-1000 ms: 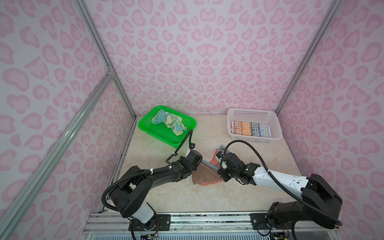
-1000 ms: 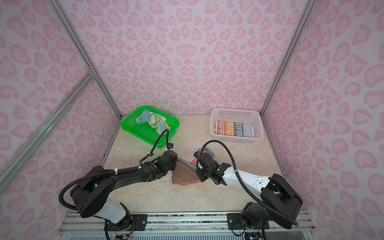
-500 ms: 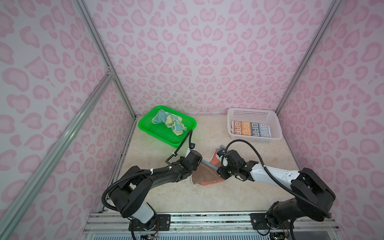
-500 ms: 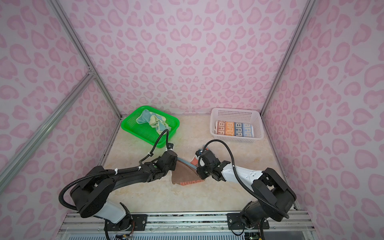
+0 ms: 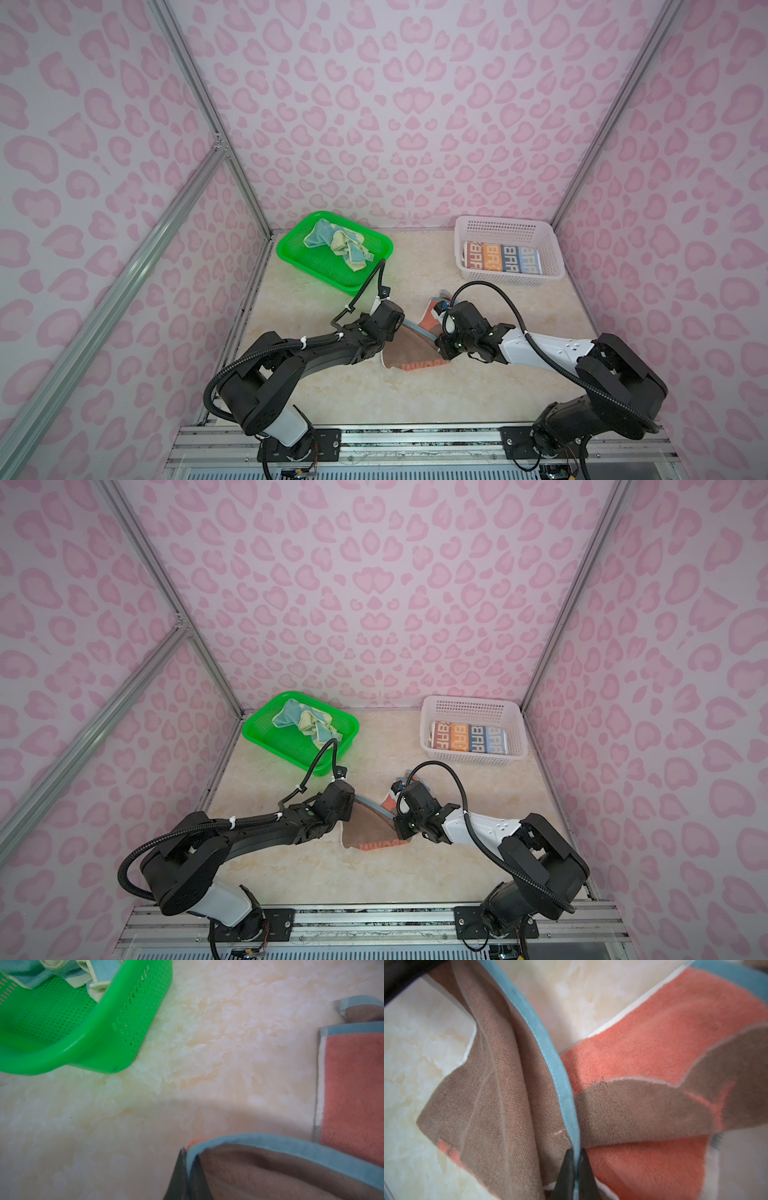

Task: Fold and stack the towels
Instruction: 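Lift the towel high with both grippers, holding the edge taut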

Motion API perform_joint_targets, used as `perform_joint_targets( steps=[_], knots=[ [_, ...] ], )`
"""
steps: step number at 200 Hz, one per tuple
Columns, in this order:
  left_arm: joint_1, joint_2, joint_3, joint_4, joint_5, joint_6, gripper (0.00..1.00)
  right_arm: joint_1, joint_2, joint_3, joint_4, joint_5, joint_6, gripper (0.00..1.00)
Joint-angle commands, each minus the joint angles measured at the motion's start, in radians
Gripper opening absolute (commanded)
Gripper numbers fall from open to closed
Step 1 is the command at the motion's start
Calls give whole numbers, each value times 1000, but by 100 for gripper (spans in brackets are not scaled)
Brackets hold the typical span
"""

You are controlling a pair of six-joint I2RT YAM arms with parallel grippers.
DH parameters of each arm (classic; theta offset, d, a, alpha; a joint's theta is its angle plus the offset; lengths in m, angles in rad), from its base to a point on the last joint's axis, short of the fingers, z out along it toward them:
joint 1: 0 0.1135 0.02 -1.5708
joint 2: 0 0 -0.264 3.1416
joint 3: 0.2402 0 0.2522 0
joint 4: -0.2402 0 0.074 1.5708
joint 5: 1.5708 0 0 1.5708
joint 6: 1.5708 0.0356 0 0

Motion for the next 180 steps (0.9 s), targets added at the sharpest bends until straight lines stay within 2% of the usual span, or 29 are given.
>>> perform_joint_targets(
  steps=[1, 33, 66, 112, 140, 159, 180],
  knots=[
    [1, -22, 21, -7, -6, 7, 2, -6, -49, 24, -32, 81, -31, 0],
    [1, -77, 100, -143, 24, 24, 2, -46, -169, 80, -140, 191, -91, 0],
    [3, -132, 249, -280, 69, 69, 2, -89, -278, 145, -200, 273, -181, 0],
    [23, -173, 500, -448, 135, 133, 2, -151, -345, 367, -343, 337, -321, 0],
    [30, -193, 650, -520, 187, 167, 2, -166, -356, 533, -406, 345, -386, 0],
    [31, -216, 738, -561, 242, 175, 2, -163, -358, 646, -463, 306, -404, 0],
    [31, -280, 772, -575, 316, 168, 2, -129, -387, 723, -498, 275, -421, 0]
  ],
)
